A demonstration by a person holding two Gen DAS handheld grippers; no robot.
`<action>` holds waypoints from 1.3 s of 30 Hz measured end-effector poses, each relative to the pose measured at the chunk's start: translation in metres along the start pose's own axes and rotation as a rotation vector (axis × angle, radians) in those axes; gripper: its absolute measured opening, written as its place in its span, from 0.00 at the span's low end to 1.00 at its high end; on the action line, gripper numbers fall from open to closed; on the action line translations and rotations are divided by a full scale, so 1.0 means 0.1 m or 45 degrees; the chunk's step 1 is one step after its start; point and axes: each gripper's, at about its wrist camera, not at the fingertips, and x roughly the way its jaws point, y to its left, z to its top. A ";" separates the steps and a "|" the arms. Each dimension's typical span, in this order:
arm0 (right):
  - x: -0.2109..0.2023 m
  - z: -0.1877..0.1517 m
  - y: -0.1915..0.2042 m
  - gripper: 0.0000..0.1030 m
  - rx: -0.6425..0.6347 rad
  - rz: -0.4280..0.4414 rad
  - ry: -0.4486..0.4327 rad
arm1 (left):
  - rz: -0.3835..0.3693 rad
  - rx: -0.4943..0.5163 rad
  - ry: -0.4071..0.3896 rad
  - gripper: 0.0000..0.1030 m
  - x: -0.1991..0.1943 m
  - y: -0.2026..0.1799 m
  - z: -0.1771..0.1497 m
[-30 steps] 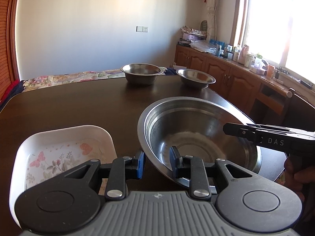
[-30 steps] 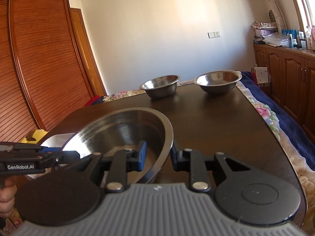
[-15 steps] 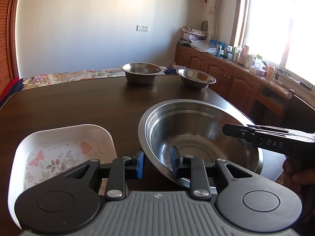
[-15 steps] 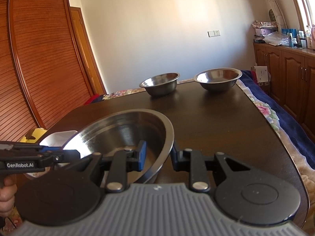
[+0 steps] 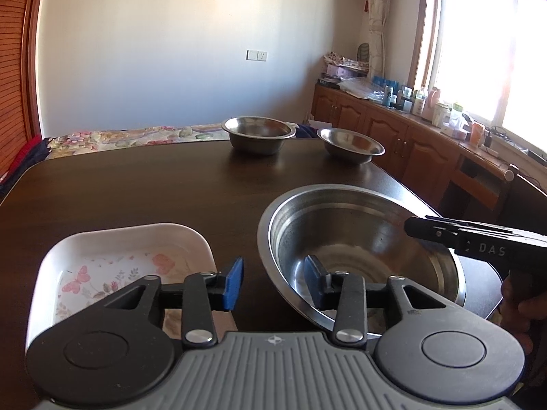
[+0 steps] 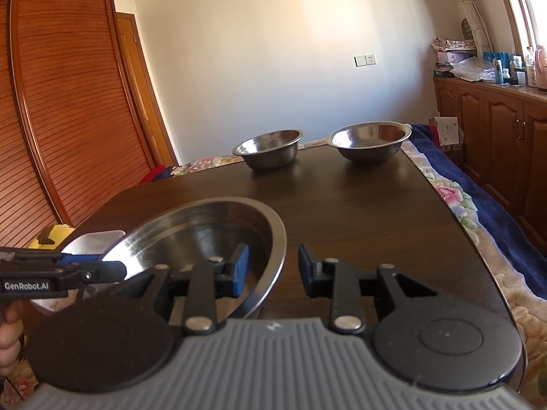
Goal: Organize plates and bowls
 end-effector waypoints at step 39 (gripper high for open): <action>0.00 0.84 -0.20 0.91 -0.231 -0.048 -0.131 | 0.076 0.131 -0.144 0.97 0.20 0.28 0.80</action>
